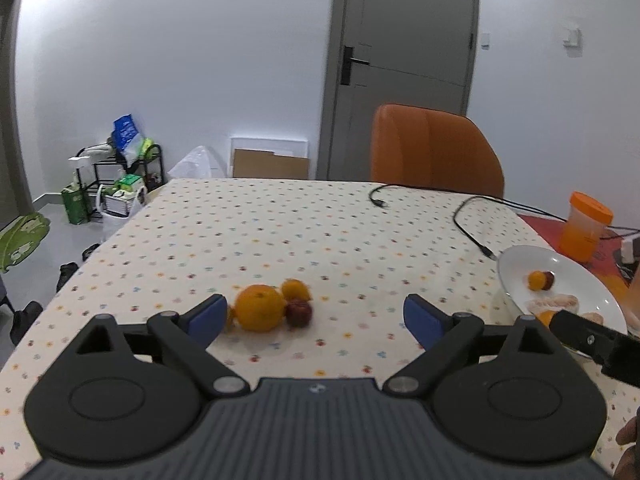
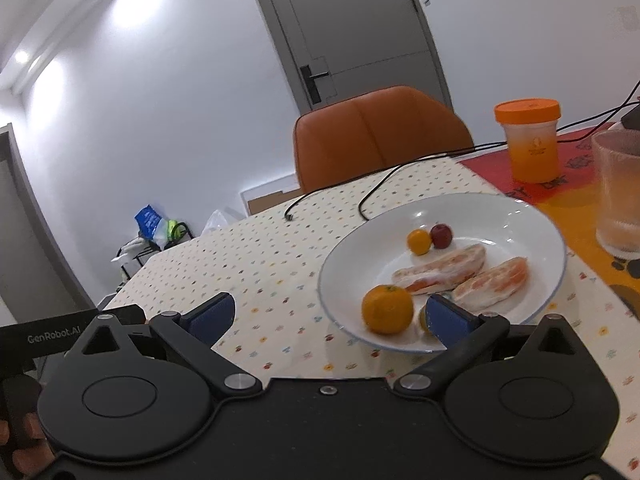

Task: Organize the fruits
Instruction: 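Withdraw both open grippers from the bowl back to the fruit cluster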

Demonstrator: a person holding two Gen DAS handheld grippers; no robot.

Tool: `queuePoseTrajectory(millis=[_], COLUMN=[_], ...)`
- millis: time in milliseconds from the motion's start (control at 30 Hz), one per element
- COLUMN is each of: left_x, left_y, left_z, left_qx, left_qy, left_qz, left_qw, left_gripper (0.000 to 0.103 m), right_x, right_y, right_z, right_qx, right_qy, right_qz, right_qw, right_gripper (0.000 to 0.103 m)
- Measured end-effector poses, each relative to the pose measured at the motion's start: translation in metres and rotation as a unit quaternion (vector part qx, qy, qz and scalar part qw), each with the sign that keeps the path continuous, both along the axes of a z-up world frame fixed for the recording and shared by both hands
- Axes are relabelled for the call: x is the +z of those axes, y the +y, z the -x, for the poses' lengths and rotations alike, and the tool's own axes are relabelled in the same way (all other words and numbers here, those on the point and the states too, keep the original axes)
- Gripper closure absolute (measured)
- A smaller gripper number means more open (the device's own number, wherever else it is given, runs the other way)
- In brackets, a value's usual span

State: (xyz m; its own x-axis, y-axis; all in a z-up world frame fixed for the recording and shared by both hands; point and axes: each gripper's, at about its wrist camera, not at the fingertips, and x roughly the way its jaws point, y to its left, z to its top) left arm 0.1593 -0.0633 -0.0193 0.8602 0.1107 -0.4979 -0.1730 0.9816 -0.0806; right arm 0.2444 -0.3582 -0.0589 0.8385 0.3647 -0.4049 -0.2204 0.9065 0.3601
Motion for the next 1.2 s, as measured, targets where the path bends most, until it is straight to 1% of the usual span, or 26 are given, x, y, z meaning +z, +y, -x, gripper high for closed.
queuePoseTrajectory(millis=[267, 400, 533, 700, 800, 867, 933, 967, 1033, 1067, 1133, 1200], left_x=[-0.004, -0.007, -0.010, -0.016, -0.021, -0.023, -0.025, -0.026, -0.029, -0.031, -0.035, -0.038], left_y=[0.023, 0.035, 0.044, 0.055, 0.062, 0.066, 0.068, 0.070, 0.073, 0.074, 0.077, 0.079], left_z=[0.007, 0.010, 0.011, 0.009, 0.006, 0.003, 0.000, -0.002, -0.006, -0.007, -0.011, -0.014], left_qx=[0.024, 0.028, 0.031, 0.037, 0.046, 0.049, 0.047, 0.047, 0.045, 0.046, 0.046, 0.045], left_qy=[0.000, -0.004, -0.003, -0.005, -0.003, -0.003, 0.000, 0.002, 0.007, 0.009, 0.015, 0.020], left_qz=[0.011, 0.015, 0.016, 0.019, 0.023, 0.023, 0.024, 0.025, 0.028, 0.030, 0.033, 0.036], left_qw=[0.9997, 0.9995, 0.9994, 0.9991, 0.9987, 0.9985, 0.9986, 0.9986, 0.9986, 0.9985, 0.9983, 0.9981], left_gripper=[0.009, 0.009, 0.009, 0.009, 0.013, 0.018, 0.027, 0.029, 0.037, 0.039, 0.044, 0.048], right_x=[0.002, 0.003, 0.003, 0.001, 0.001, 0.001, 0.001, 0.001, 0.001, 0.001, -0.001, -0.002], right_y=[0.021, 0.031, 0.040, 0.055, 0.065, 0.072, 0.079, 0.082, 0.088, 0.091, 0.096, 0.101], right_z=[0.001, 0.001, 0.001, -0.002, -0.005, -0.006, -0.008, -0.008, -0.010, -0.012, -0.015, -0.019], right_qx=[0.023, 0.034, 0.050, 0.067, 0.078, 0.087, 0.099, 0.103, 0.110, 0.114, 0.121, 0.127], right_qy=[-0.002, -0.002, 0.001, 0.004, 0.005, 0.003, 0.001, 0.001, 0.000, 0.002, 0.007, 0.013], right_qz=[0.015, 0.019, 0.011, 0.017, 0.021, 0.024, 0.026, 0.027, 0.030, 0.031, 0.032, 0.033], right_qw=[1.000, 0.999, 0.999, 0.998, 0.997, 0.996, 0.995, 0.994, 0.994, 0.993, 0.992, 0.991], right_gripper=[0.000, 0.000, 0.000, 0.000, 0.000, 0.000, 0.000, 0.000, 0.002, 0.002, 0.008, 0.011])
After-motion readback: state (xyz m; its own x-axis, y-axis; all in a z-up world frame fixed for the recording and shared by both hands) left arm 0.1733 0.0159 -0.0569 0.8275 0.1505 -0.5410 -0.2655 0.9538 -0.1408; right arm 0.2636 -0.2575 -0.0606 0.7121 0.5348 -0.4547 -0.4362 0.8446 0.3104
